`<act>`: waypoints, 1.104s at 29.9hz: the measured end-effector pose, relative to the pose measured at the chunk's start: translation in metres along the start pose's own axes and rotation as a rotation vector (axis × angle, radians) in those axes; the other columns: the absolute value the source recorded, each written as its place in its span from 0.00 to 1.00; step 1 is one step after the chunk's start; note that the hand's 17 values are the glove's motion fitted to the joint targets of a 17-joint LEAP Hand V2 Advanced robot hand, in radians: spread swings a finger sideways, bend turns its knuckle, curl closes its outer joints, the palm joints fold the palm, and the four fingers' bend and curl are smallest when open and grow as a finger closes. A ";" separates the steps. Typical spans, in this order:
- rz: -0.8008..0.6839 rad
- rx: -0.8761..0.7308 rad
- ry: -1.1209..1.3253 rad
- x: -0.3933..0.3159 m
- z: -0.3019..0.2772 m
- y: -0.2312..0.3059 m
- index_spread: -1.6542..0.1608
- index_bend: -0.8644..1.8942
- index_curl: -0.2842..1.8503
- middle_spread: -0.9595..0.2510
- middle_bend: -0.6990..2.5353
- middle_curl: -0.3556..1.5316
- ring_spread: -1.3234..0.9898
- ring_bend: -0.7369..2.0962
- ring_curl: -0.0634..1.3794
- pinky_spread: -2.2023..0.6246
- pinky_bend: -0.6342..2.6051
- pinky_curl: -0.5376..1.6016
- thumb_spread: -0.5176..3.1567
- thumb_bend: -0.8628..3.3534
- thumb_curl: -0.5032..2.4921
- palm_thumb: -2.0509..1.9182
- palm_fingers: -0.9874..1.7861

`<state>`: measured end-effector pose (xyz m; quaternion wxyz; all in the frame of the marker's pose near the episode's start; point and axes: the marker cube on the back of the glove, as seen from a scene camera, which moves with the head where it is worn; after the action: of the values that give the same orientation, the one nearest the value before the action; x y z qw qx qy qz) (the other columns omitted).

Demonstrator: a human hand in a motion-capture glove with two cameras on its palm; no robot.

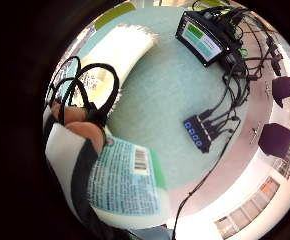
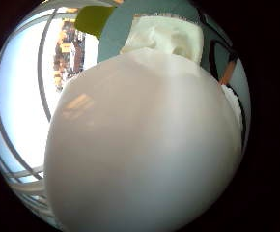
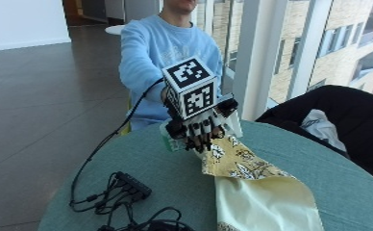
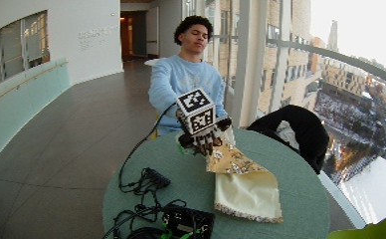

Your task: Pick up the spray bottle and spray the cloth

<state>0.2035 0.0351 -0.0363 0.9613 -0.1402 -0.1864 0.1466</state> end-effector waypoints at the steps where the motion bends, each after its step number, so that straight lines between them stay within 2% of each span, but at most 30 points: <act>1: 0.001 -0.001 0.000 0.000 0.000 0.000 0.80 0.38 0.40 0.73 0.32 0.44 0.54 0.44 0.32 0.75 0.30 0.43 0.30 0.20 0.40 0.75 0.81; 13: -0.049 0.028 -0.064 -0.009 -0.004 0.005 0.80 0.38 0.40 0.73 0.32 0.44 0.54 0.44 0.31 0.75 0.31 0.43 0.30 0.20 0.41 0.75 0.81; 21: -0.230 0.158 -0.289 -0.041 -0.032 0.031 0.80 0.38 0.41 0.73 0.32 0.44 0.54 0.44 0.31 0.75 0.31 0.43 0.30 0.20 0.41 0.75 0.81; 26: -0.347 0.231 -0.516 -0.067 -0.044 0.050 0.80 0.38 0.41 0.73 0.32 0.44 0.54 0.44 0.31 0.75 0.31 0.43 0.30 0.20 0.41 0.75 0.81; 33: -0.551 0.308 -0.734 -0.123 -0.026 0.075 0.80 0.38 0.41 0.73 0.32 0.44 0.54 0.44 0.31 0.75 0.31 0.43 0.30 0.20 0.41 0.75 0.81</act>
<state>0.0873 0.0569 -0.1224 0.8448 0.1193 -0.5195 -0.0479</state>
